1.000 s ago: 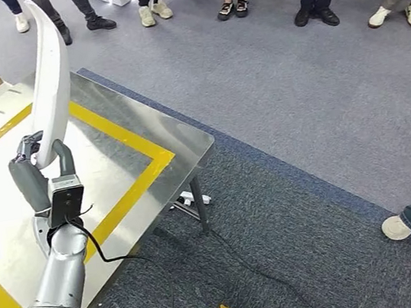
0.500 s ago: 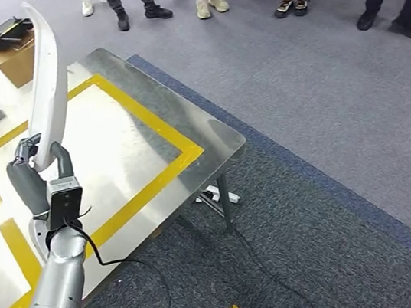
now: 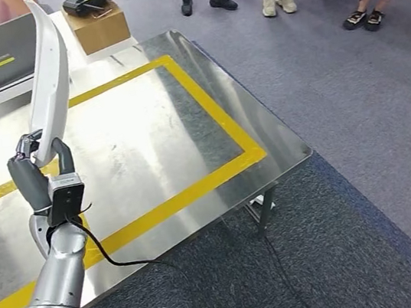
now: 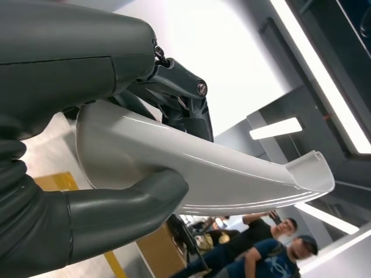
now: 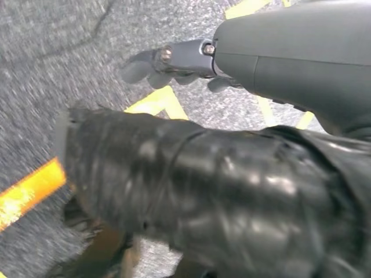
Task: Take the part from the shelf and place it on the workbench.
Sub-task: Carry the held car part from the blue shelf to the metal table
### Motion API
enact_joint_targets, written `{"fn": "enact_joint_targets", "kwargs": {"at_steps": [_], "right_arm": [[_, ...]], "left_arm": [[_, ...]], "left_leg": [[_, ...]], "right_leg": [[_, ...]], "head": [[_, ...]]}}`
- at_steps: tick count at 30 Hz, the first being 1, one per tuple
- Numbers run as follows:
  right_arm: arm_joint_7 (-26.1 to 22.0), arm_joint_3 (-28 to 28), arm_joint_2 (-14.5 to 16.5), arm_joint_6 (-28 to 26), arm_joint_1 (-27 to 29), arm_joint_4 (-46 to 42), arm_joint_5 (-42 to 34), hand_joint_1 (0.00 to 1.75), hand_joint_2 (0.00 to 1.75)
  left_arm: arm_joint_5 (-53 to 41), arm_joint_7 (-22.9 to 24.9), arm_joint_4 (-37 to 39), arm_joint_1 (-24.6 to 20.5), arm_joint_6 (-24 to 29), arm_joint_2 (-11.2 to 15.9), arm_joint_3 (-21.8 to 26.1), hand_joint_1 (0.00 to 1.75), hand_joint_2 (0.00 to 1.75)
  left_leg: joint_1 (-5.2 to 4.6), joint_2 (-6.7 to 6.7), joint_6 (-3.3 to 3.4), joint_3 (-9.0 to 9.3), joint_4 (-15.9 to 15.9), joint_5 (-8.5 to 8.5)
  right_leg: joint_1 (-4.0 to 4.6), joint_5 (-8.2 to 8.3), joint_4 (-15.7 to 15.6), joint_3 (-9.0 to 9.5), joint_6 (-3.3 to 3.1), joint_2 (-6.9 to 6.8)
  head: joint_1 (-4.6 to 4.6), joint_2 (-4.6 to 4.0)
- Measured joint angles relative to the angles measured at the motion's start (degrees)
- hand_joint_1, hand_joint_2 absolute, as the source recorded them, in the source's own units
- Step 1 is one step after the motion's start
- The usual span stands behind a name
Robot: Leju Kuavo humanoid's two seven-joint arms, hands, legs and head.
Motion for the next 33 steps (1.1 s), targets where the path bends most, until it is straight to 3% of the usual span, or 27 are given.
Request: {"fn": "enact_joint_targets", "kwargs": {"at_steps": [1,2,4,6,8,9,11,13,15,16,18,20,23,25,27,29,30,31,32,33], "right_arm": [[0.0,0.0,0.0,0.0,0.1,0.0,0.0,0.00,0.00],[0.0,0.0,0.0,0.0,0.1,0.0,0.1,0.00,0.00],[0.0,0.0,0.0,0.0,0.1,0.0,0.3,0.00,0.00],[-0.1,0.0,0.0,-0.1,-0.1,0.0,0.4,0.00,0.00],[-0.2,0.0,0.0,-0.2,-0.2,0.1,0.5,0.00,0.00],[-0.2,0.0,0.0,-0.3,-0.2,0.1,0.5,0.00,0.00],[-0.3,0.0,-0.1,-0.4,-0.2,0.1,0.6,0.00,0.00],[-0.3,0.0,-0.1,-0.5,-0.1,0.1,0.6,0.00,0.00],[-0.4,0.0,-0.1,-0.5,0.0,0.1,0.6,0.00,0.00],[-0.4,0.0,-0.1,-0.6,-0.1,0.1,0.7,0.00,0.00],[-0.5,0.0,-0.1,-0.6,-0.2,0.1,0.8,0.00,0.00],[-0.8,0.0,-0.1,-0.6,-0.4,0.1,0.8,0.00,0.00],[-1.1,0.0,0.0,-0.6,-0.7,0.1,0.8,0.00,0.00],[-1.1,0.0,0.0,-0.6,-0.8,0.1,0.8,0.00,0.00],[-1.2,-0.1,0.0,-0.6,-0.7,0.0,0.8,0.00,0.00],[-1.3,-0.1,0.0,-0.5,-0.6,0.0,0.7,0.00,0.00],[-1.3,-0.1,0.0,-0.5,-0.5,0.1,0.8,0.00,0.00],[-1.4,-0.1,0.0,-0.5,-0.4,0.1,0.8,0.00,0.00],[-1.5,-0.1,0.0,-0.5,-0.3,0.1,0.8,0.00,0.00],[-1.6,-0.1,0.0,-0.5,-0.3,0.0,0.8,0.00,0.00]], "left_arm": [[0.0,0.0,0.0,0.1,0.0,0.0,0.0,1.75,1.75],[0.0,0.0,0.0,0.1,0.0,0.0,0.0,1.75,1.75],[0.0,-0.1,0.0,0.1,0.0,-0.1,0.1,1.75,1.75],[-0.1,-0.1,0.0,0.1,0.0,-0.1,0.2,1.75,1.75],[-0.1,-0.1,0.0,0.3,0.0,0.1,0.2,1.75,1.75],[-0.1,-0.1,0.0,0.5,0.0,0.2,0.2,1.75,1.75],[-0.1,-0.1,0.0,0.4,0.0,0.4,0.2,1.75,1.75],[-0.1,-0.1,0.0,0.3,0.0,0.4,0.2,1.75,1.75],[-0.1,-0.1,0.1,0.5,0.0,0.5,0.2,1.75,1.75],[0.0,-0.1,0.1,0.6,0.0,0.5,0.2,1.75,1.75],[0.0,-0.1,0.1,0.6,0.0,0.5,0.2,1.75,1.75],[0.0,-0.1,0.1,0.6,0.0,0.6,0.2,1.75,1.75],[0.0,-0.1,0.1,0.7,0.0,0.8,0.2,1.75,1.75],[0.0,-0.1,0.0,0.7,0.0,0.9,0.2,1.75,1.75],[0.0,-0.1,0.0,0.5,0.0,0.8,0.3,1.75,1.75],[0.0,-0.1,0.0,0.5,0.0,0.6,0.3,1.75,1.75],[0.0,-0.1,0.0,0.6,0.0,0.6,0.3,1.75,1.75],[0.0,-0.1,0.0,0.6,0.0,0.5,0.3,1.75,1.75],[0.0,-0.1,0.0,0.7,0.0,0.5,0.3,1.75,1.75],[0.0,-0.1,0.0,0.7,0.0,0.5,0.3,1.75,1.75]], "left_leg": [[-0.04,-0.92,-0.02,0.04,0.0,-0.03],[-0.05,-1.79,-0.09,0.09,0.1,-0.08],[-0.02,-3.29,-0.43,0.05,0.4,-0.27],[0.19,-4.58,-1.12,-0.37,0.6,-0.25],[0.48,-5.89,-1.94,-0.73,0.5,0.03],[0.46,-5.68,-2.28,-0.85,0.6,-0.06],[0.29,-3.07,-2.86,-2.05,3.2,-1.62],[0.36,0.19,-3.38,-5.22,10.0,-4.71],[0.63,1.15,-3.73,-7.96,15.5,-6.25],[0.74,1.32,-3.81,-7.99,15.4,-5.56],[0.84,1.72,-3.71,-4.90,9.4,-1.96],[0.57,2.37,-3.25,-1.21,2.6,0.09],[0.12,2.57,-2.38,-0.15,0.2,-0.26],[0.32,2.39,-1.66,0.20,-0.3,-0.16],[0.58,2.23,-0.97,0.57,-0.7,-0.05],[0.50,1.94,-0.55,0.59,-0.7,-0.18],[0.45,1.72,-0.47,0.62,-0.7,-0.24],[0.41,1.48,-0.45,0.67,-0.6,-0.31],[0.41,1.23,-0.49,0.77,-0.6,-0.39],[0.42,1.01,-0.60,0.90,-0.5,-0.53]], "right_leg": [[0.01,1.44,-0.6,-0.38,-0.12,0.16],[-0.01,3.79,-3.3,0.25,-0.27,0.49],[-0.20,7.76,-10.3,2.77,-0.65,2.77],[-0.28,8.51,-14.0,4.65,-1.02,4.73],[-0.21,8.21,-14.6,5.34,-1.43,4.20],[-0.26,8.29,-14.9,5.54,-1.72,3.55],[-0.45,8.33,-15.4,6.10,-2.48,2.02],[-0.37,8.08,-15.5,6.55,-3.06,0.41],[-0.32,7.77,-15.5,6.84,-3.15,-1.05],[-0.33,7.62,-15.5,6.99,-3.04,-1.64],[-0.34,7.27,-15.5,7.46,-2.69,-2.52],[-0.16,6.93,-15.4,7.72,-2.17,-3.11],[-0.01,6.85,-15.7,7.83,-1.15,-3.51],[-0.13,6.25,-15.3,7.58,-0.47,-2.85],[-0.19,3.80,-10.8,5.21,-0.12,-1.16],[-0.14,0.78,-2.8,0.86,-0.01,-0.10],[-0.12,0.30,0.0,-0.93,0.02,0.03],[-0.11,0.96,0.7,-1.82,0.02,0.07],[-0.11,2.77,-0.9,-1.53,-0.04,0.08],[-0.12,5.29,-4.5,-0.21,-0.16,0.09]], "head": [[0.01,0.00],[0.01,0.00],[0.00,0.00],[-0.02,0.00],[-0.03,0.00],[-0.03,0.00],[-0.40,0.00],[-0.74,0.00],[-0.76,0.00],[-0.78,0.00],[-0.78,0.00],[-0.75,0.00],[-0.71,0.00],[-0.64,0.00],[-0.36,0.00],[-0.16,0.00],[-0.17,0.00],[-0.17,0.00],[-0.17,0.00],[-0.16,0.00]]}}
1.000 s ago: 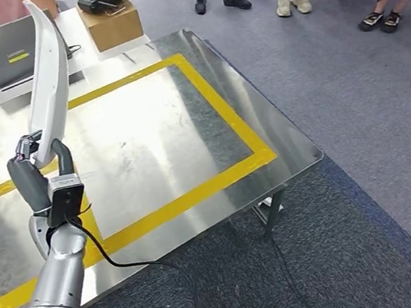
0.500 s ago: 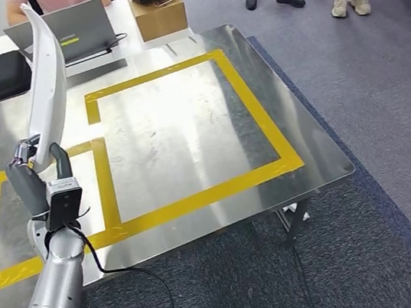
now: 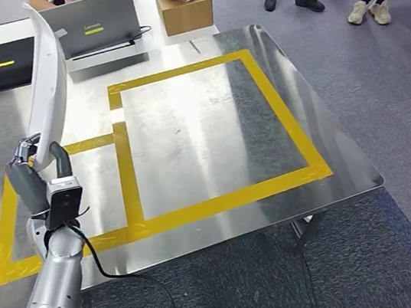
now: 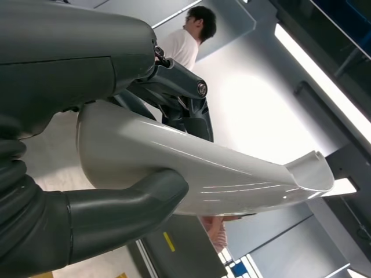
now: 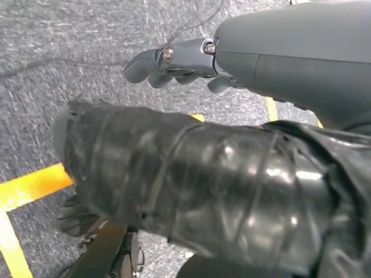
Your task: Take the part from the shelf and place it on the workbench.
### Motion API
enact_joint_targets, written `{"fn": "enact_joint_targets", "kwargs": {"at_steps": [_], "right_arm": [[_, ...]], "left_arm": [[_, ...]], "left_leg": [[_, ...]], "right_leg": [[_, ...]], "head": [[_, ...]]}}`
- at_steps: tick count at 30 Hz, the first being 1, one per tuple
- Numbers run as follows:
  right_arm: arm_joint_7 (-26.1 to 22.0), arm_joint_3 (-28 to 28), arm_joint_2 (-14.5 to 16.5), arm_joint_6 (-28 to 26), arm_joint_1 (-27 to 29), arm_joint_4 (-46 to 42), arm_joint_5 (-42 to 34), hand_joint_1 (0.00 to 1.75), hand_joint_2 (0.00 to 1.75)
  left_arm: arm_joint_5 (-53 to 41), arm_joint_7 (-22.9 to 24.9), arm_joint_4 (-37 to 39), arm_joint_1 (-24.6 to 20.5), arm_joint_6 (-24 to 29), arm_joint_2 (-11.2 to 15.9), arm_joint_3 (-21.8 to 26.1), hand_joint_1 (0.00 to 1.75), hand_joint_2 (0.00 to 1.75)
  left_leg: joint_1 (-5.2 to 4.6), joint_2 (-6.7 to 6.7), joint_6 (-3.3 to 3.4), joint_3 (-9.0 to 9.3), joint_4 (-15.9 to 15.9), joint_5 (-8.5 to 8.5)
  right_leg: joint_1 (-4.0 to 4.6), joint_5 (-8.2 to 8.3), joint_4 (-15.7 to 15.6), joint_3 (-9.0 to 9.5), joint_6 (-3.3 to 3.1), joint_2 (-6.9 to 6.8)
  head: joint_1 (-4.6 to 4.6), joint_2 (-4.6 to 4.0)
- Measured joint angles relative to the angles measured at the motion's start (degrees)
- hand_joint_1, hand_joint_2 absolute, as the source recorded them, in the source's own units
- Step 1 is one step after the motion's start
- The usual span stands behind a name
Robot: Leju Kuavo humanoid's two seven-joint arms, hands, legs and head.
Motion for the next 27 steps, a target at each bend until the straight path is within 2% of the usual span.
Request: {"fn": "enact_joint_targets", "kwargs": {"at_steps": [1,2,3,4,7,9,12,17,27], "right_arm": [[-0.2,0.0,0.0,0.0,0.0,0.0,0.0,0.00,0.00],[-0.4,0.0,0.0,0.0,-0.1,0.0,0.0,0.00,0.00],[-0.5,-0.1,0.0,0.0,-0.1,0.0,0.1,0.00,0.00],[-0.6,-0.1,0.0,0.0,-0.2,0.0,0.1,0.00,0.00],[-0.7,-0.1,0.1,-0.1,-0.2,0.0,0.2,0.00,0.00],[-0.7,-0.1,0.1,-0.1,-0.3,0.0,0.2,0.00,0.00],[-0.7,-0.1,0.1,0.0,-0.3,0.0,0.2,0.00,0.00],[-0.8,-0.1,0.1,0.1,-0.4,0.0,0.2,0.00,0.00],[-1.5,-0.2,0.1,-0.1,-0.4,0.0,0.8,0.00,0.00]], "left_arm": [[0.0,0.0,0.0,0.0,0.0,0.0,0.0,1.75,1.75],[0.0,0.0,0.0,0.0,0.0,0.0,0.0,1.75,1.75],[0.0,0.0,0.0,-0.1,0.0,0.0,0.0,1.75,1.75],[-0.1,0.0,0.0,-0.1,0.0,0.1,0.0,1.75,1.75],[-0.1,0.0,0.0,-0.1,0.0,0.2,0.0,1.75,1.75],[-0.2,0.0,0.0,-0.2,0.0,0.3,0.0,1.75,1.75],[-0.2,0.0,0.0,-0.3,0.0,0.3,0.0,1.75,1.75],[-0.4,0.0,0.0,-0.4,0.0,0.3,0.0,1.75,1.75],[-1.2,0.3,0.0,-0.3,0.0,0.3,0.0,1.75,1.75]], "left_leg": [[-0.04,-0.18,-0.19,0.11,0.1,-0.17],[-0.14,-0.33,-0.43,0.10,0.3,-0.35],[-0.26,-0.44,-0.63,0.00,0.5,-0.47],[-0.38,-0.51,-0.61,-0.13,0.6,-0.48],[-0.42,-0.54,-0.19,-0.09,0.5,-0.31],[-0.40,-0.46,-0.23,0.17,0.2,-0.29],[-0.38,-0.41,-0.46,0.37,-0.2,-0.18],[-0.25,-0.41,-1.40,0.39,-0.3,-0.14],[-0.47,-0.42,-1.50,0.35,-0.2,-0.20]], "right_leg": [[0.03,1.99,-3.9,1.64,-0.19,0.08],[0.05,3.31,-7.4,3.24,-0.45,0.16],[0.03,3.93,-9.6,4.32,-0.66,0.23],[0.05,3.80,-10.4,4.77,-0.80,0.29],[0.13,3.86,-10.7,4.95,-0.93,0.37],[0.19,3.80,-10.7,4.99,-1.15,0.50],[0.23,3.73,-10.6,5.05,-1.45,0.51],[0.35,3.68,-10.6,5.05,-1.62,0.48],[0.14,3.69,-10.6,5.14,-1.60,0.41]], "head": [[0.02,0.00],[0.03,0.00],[0.01,0.00],[0.00,0.00],[-0.04,0.00],[-0.04,0.00],[-0.04,0.00],[-0.02,0.00],[-0.01,0.00]]}}
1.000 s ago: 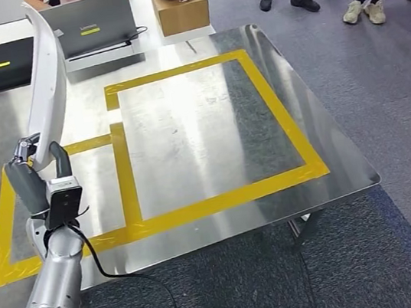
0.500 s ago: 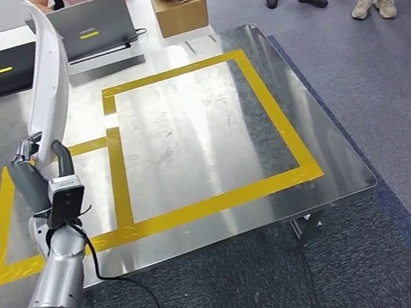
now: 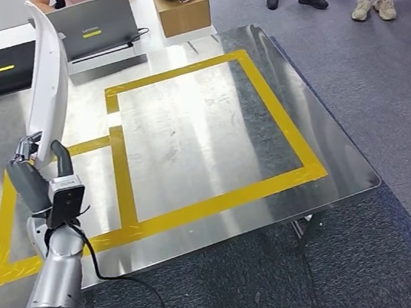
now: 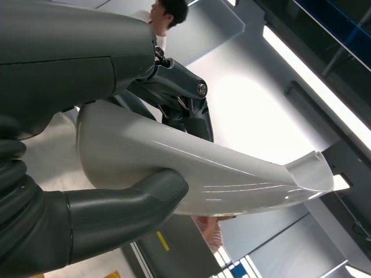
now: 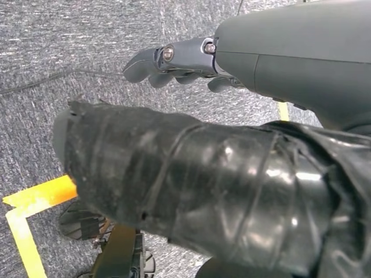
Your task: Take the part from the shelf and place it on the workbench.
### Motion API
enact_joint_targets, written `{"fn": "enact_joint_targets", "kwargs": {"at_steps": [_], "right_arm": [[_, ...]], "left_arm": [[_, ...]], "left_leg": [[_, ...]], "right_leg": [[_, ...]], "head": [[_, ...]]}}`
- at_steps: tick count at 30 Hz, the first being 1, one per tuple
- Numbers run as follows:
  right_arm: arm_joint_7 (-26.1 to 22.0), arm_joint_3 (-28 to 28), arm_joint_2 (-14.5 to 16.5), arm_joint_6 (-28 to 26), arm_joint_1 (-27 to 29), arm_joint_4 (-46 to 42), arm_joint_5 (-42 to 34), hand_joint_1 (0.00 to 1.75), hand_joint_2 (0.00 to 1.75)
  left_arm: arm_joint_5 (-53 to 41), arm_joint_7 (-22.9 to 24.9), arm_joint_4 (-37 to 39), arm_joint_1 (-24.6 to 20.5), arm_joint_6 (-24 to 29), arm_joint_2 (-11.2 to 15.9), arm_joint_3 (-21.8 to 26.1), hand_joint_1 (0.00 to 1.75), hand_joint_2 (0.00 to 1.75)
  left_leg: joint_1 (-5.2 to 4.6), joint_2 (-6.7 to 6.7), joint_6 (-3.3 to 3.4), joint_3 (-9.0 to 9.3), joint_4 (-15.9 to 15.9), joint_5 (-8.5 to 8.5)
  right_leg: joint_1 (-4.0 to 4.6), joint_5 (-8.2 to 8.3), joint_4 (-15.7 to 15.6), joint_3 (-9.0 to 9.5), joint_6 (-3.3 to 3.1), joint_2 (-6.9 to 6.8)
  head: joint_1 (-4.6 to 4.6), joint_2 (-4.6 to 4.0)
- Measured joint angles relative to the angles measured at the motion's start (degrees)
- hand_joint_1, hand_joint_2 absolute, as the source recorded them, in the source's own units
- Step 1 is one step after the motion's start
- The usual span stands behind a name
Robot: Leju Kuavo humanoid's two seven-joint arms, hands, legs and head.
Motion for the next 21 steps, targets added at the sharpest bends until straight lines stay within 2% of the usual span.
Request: {"fn": "enact_joint_targets", "kwargs": {"at_steps": [7,10,14,18,21], "right_arm": [[0.0,0.0,0.0,0.0,0.0,0.0,0.2,0.00,0.00],[0.1,0.0,0.0,0.0,0.0,0.0,0.5,0.00,0.00],[0.7,0.0,0.0,0.0,-0.1,0.0,1.0,0.00,0.00],[1.0,-0.3,0.0,0.0,-0.2,0.0,1.2,0.00,0.00],[1.0,-0.7,0.0,0.0,-0.2,0.0,1.2,0.00,0.00]], "left_arm": [[-1.1,0.9,0.0,0.0,0.0,0.0,0.0,1.75,1.75],[-6.0,5.1,0.9,-0.8,0.0,0.1,0.8,1.75,1.75],[-19.8,12.2,5.5,-3.8,0.0,0.7,4.8,1.75,1.75],[-27.6,16.0,10.4,-5.9,0.0,1.0,9.9,1.75,1.75],[-29.9,18.2,13.4,-6.5,0.0,1.2,11.5,1.75,1.75]], "left_leg": [[-0.09,0.00,0.02,-0.01,0.0,-0.01],[-0.09,0.00,0.02,-0.01,0.0,-0.01],[-0.08,0.00,0.02,0.01,0.0,0.00],[-0.06,0.00,0.01,0.02,0.0,0.01],[-0.06,0.00,0.01,0.01,0.0,0.00]], "right_leg": [[-0.08,0.02,0.0,0.00,0.04,-0.01],[-0.08,0.03,0.0,0.00,0.05,-0.02],[-0.08,0.05,0.0,0.00,0.06,0.01],[-0.07,0.04,0.0,0.00,0.06,0.01],[-0.06,0.03,0.0,0.00,0.06,-0.01]], "head": [[0.00,0.00],[0.01,0.00],[-0.01,0.00],[-0.01,0.00],[-0.01,0.00]]}}
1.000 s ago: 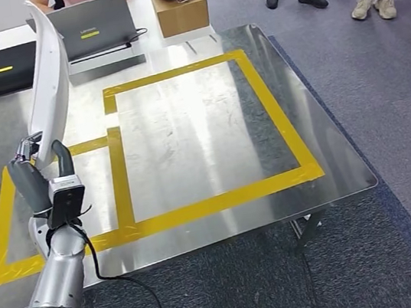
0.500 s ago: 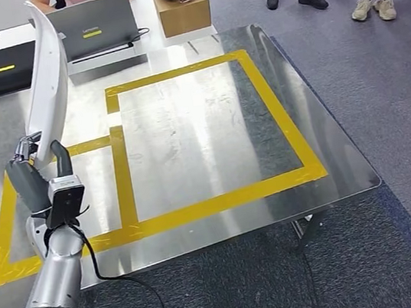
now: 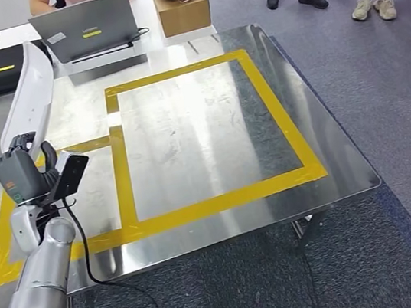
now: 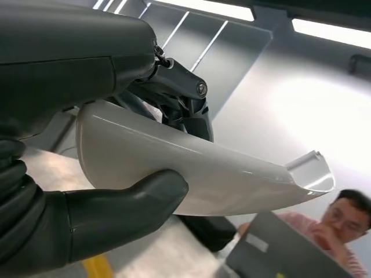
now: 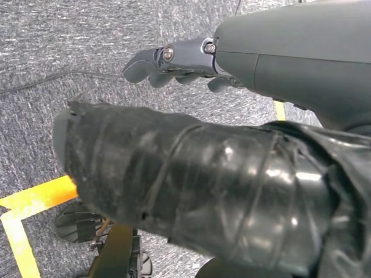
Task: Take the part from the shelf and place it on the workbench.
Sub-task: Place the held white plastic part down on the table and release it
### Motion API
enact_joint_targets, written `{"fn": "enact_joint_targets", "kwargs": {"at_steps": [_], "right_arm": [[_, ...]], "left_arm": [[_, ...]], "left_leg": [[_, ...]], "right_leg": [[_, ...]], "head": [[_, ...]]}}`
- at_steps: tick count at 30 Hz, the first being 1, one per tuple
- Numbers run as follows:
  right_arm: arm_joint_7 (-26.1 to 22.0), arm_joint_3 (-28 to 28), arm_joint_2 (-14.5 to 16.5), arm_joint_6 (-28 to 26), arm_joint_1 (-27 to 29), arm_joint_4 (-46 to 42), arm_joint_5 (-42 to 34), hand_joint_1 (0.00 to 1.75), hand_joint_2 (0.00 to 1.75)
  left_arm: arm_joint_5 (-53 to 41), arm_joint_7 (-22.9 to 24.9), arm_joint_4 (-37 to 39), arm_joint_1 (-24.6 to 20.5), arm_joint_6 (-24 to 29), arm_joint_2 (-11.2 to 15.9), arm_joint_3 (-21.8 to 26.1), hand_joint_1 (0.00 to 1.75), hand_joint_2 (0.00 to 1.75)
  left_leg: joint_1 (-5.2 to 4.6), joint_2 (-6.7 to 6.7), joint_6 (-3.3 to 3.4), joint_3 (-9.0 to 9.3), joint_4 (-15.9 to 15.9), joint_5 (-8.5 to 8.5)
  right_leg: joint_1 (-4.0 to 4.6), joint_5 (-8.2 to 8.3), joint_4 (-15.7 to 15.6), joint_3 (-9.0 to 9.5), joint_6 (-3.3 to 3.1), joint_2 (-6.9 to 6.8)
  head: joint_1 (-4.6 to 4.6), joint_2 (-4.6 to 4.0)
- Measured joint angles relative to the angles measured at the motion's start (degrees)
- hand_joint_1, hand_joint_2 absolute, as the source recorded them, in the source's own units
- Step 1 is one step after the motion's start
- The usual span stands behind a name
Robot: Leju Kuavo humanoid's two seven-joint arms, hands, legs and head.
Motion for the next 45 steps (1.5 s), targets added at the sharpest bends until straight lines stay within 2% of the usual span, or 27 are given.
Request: {"fn": "enact_joint_targets", "kwargs": {"at_steps": [12,21,25,29,35,42,45], "right_arm": [[0.0,-0.7,0.0,0.0,0.0,0.0,0.2,0.00,0.00],[-0.1,-1.6,0.0,0.1,0.0,0.0,0.3,0.00,0.00],[-0.3,-1.9,0.0,0.2,0.1,0.0,0.5,0.00,0.00],[-0.3,-2.5,0.0,0.3,0.2,0.0,0.6,0.00,0.00],[-0.3,-3.1,0.0,0.3,0.5,0.0,0.7,0.00,0.00],[-0.3,-4.0,0.0,0.3,0.8,0.0,0.8,0.00,0.00],[-0.3,-4.4,0.0,0.4,0.9,0.0,0.8,0.00,0.00]], "left_arm": [[0.2,4.4,5.8,-0.1,0.0,0.9,-0.5,1.75,1.75],[3.7,4.7,6.9,0.4,-0.4,1.8,-3.6,1.75,1.75],[8.3,3.8,6.4,1.2,-4.1,2.4,-6.1,1.75,1.75],[9.1,7.0,4.6,2.7,-8.3,3.4,-10.4,1.75,1.75],[9.1,8.7,3.1,3.4,-9.8,4.3,-13.9,1.75,1.75],[6.5,16.6,3.0,3.3,-17.0,5.6,-17.3,1.75,1.75],[6.0,18.1,3.1,3.3,-18.8,6.1,-18.6,1.75,1.75]], "left_leg": [[-0.06,0.00,0.06,-0.03,0.0,-0.05],[-0.05,0.00,0.06,-0.02,0.0,-0.05],[-0.05,0.00,0.06,-0.02,0.0,-0.05],[-0.06,0.00,0.06,-0.03,0.0,-0.05],[-0.06,0.00,0.07,-0.03,0.0,-0.06],[-0.05,0.00,0.06,-0.02,0.0,-0.05],[-0.05,0.00,0.06,-0.02,0.0,-0.05]], "right_leg": [[-0.03,0.00,0.0,-0.01,0.01,0.01],[-0.02,0.00,0.0,-0.01,0.01,0.01],[-0.02,-0.01,0.0,-0.01,0.01,-0.01],[-0.03,-0.01,0.0,-0.01,0.01,0.01],[-0.03,-0.01,0.0,-0.01,0.01,0.01],[-0.02,-0.01,0.0,-0.02,0.01,0.01],[-0.02,-0.01,0.0,-0.03,0.01,0.02]], "head": [[0.01,0.00],[0.00,0.00],[0.00,0.00],[0.01,0.00],[0.00,0.00],[0.01,0.00],[0.00,0.00]]}}
